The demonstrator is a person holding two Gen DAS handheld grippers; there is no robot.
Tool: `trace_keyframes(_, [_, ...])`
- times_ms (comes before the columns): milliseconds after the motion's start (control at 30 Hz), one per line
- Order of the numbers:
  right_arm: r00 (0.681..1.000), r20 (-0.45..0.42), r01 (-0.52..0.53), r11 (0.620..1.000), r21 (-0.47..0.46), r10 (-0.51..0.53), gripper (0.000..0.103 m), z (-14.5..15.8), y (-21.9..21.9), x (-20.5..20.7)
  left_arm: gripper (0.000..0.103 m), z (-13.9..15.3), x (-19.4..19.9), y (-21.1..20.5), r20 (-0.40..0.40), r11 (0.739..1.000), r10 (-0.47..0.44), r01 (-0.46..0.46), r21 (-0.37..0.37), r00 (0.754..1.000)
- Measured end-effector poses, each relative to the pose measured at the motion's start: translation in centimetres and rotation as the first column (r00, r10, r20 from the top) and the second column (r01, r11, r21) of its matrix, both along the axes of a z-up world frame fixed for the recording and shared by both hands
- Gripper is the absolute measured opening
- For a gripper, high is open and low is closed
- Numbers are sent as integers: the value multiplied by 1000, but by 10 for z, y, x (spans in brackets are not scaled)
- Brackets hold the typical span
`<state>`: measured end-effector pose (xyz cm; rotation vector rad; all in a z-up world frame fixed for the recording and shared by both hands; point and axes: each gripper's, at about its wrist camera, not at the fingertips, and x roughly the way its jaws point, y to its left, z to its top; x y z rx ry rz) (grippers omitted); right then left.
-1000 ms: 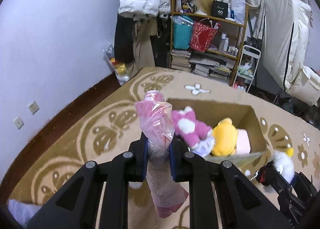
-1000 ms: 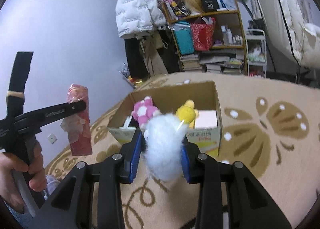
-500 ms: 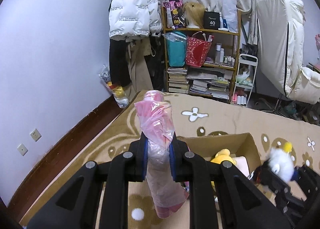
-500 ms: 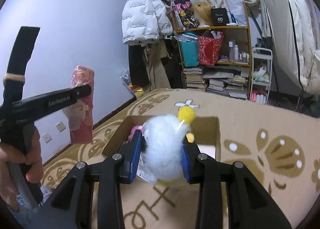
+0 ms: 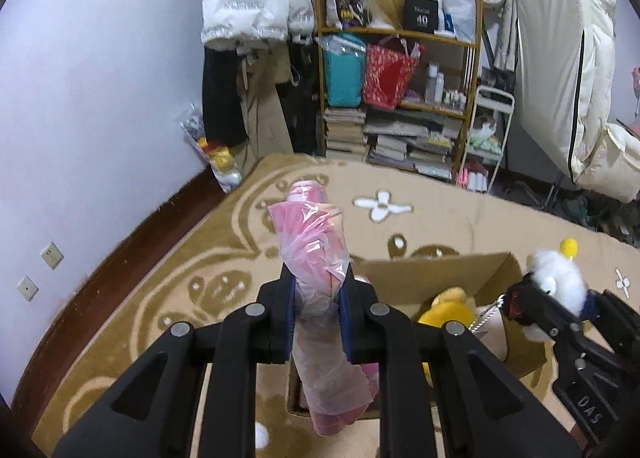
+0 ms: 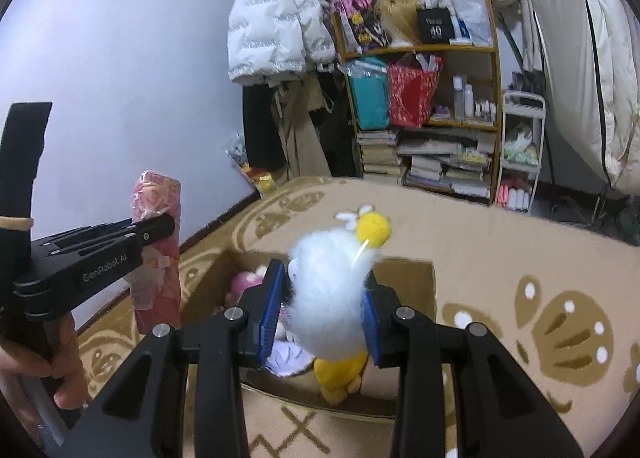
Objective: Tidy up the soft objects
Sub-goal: 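Lift the pink roll with the left tool while the right tool carries the chick over the box, then open the left tool to drop the pink roll while the right tool releases the chick into the box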
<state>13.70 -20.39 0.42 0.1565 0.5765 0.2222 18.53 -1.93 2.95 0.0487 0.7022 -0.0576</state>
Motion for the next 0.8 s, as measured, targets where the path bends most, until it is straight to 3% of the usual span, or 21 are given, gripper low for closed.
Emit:
trace_keyframes(167, [998,-69,5,1000,9,-5,38,-30,0,9,17,-28,7,0,-60,998,-26,22,-54,998])
trace_keyframes(300, [994,-108,5,1000,17,-3,38,-47,0,15,17,-39,7,-2,-51,996,-46,42,-74,998])
trace_keyframes(667, [989,-150,3,1000,20,0,39,-63,-1,21,22,-59,18,5,-115,985,-66,46,-165,991])
trace_keyframes(700, [989,-150,4,1000,20,-1,40,-63,-1,21,26,-59,18,5,-116,987,-61,42,-155,991])
trace_keyframes(767, [989,-151,7,1000,24,-4,45,-62,-2,21,46,-58,17,6,-119,990,-50,33,-139,992])
trace_keyframes(800, [989,-149,10,1000,28,-6,54,-61,-3,21,66,-57,15,7,-112,991,-37,22,-130,993])
